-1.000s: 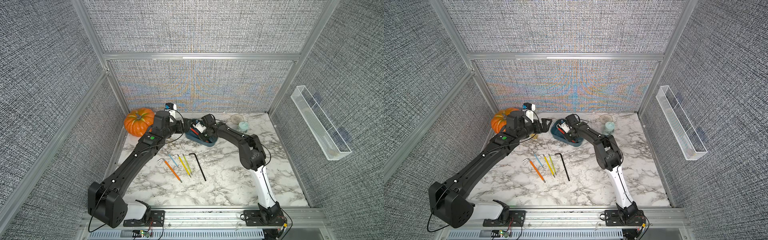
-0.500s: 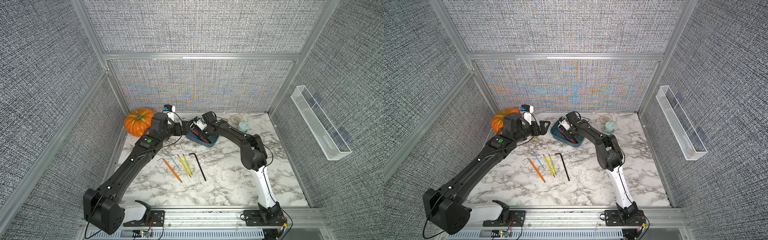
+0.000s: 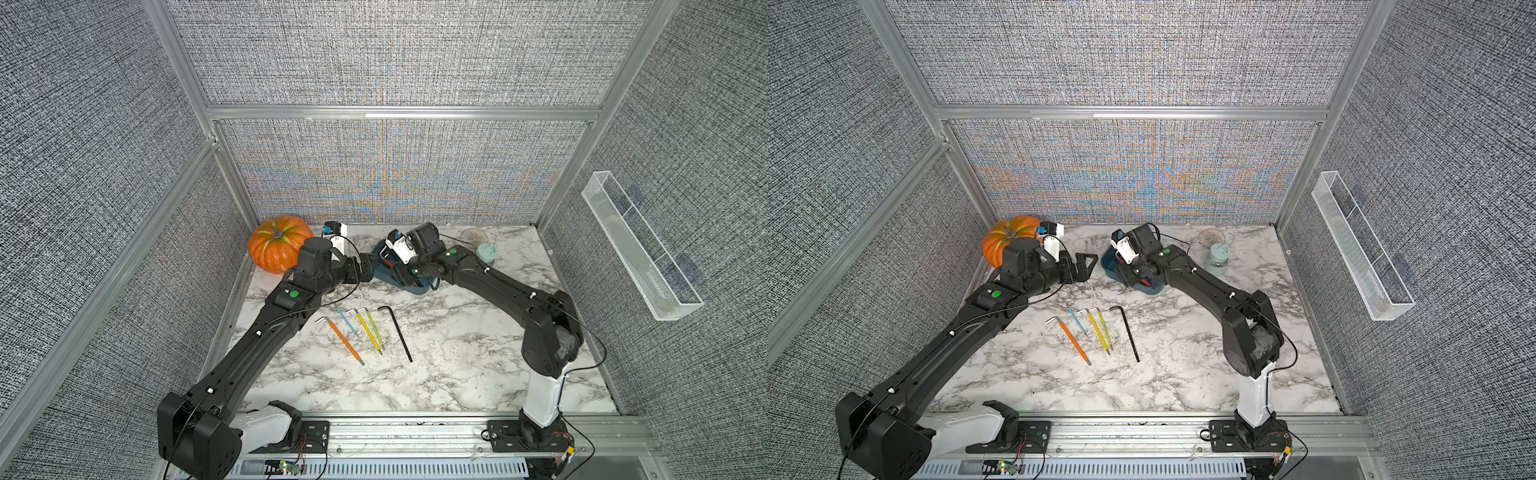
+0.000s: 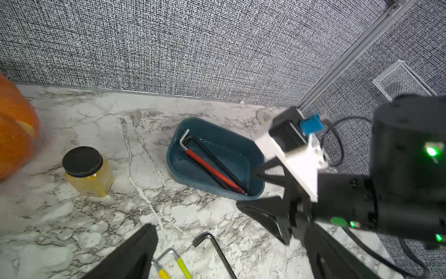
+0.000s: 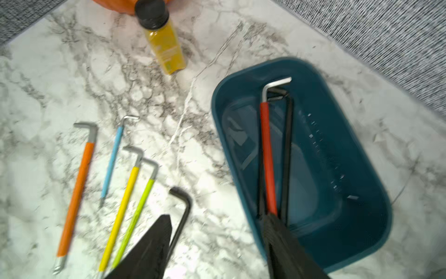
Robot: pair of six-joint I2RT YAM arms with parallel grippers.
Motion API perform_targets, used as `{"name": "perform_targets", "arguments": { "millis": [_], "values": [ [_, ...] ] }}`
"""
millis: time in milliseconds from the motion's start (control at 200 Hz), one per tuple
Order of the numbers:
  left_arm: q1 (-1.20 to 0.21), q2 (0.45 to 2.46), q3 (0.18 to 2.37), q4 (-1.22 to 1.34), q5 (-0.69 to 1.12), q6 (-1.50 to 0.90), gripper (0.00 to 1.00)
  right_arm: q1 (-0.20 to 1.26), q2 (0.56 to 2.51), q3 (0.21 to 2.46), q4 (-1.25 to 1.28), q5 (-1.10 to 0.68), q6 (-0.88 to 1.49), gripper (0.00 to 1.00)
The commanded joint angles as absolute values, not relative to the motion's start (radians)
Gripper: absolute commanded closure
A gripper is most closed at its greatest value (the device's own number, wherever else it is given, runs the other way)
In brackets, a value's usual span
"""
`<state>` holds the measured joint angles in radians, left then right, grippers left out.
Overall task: Put the hex key on the desktop into the storage box
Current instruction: Pick up the Allen key from the center of the board.
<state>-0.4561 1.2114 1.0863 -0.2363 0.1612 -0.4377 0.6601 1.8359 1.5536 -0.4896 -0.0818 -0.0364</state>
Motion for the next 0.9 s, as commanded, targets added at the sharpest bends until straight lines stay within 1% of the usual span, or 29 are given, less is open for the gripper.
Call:
{"name": "perform_targets", "arguments": {
  "millis": [0,110,290,365,651,891],
  "values": [
    [-0.457,1.207,1.085,-0.225,0.176,-0.445,0.00,0.686,1.760,1.440,-0.494,-0.081,0.114,0.32],
    [-0.457,1.207,1.085,-0.229,0.180,-0.453,0.00,0.720,1.719,1.344,-0.499,-0.059,0.200,0.32],
    [-0.456,1.204,1.085,-0.227,0.188,-0.463,0.00,0.784,1.732,1.254,-0.483,-0.023,0.329,0.32],
    [-0.458,1.204,1.085,-0.227,0.189,-0.463,0.00,0.808,1.767,1.254,-0.495,0.008,0.363,0.32],
    [-0.457,1.207,1.088,-0.230,0.186,-0.461,0.00,0.841,1.900,1.279,-0.495,0.026,0.420,0.32],
    [-0.457,1.213,1.098,-0.236,0.172,-0.442,0.00,0.852,1.945,1.292,-0.497,0.035,0.428,0.34]
  ]
}}
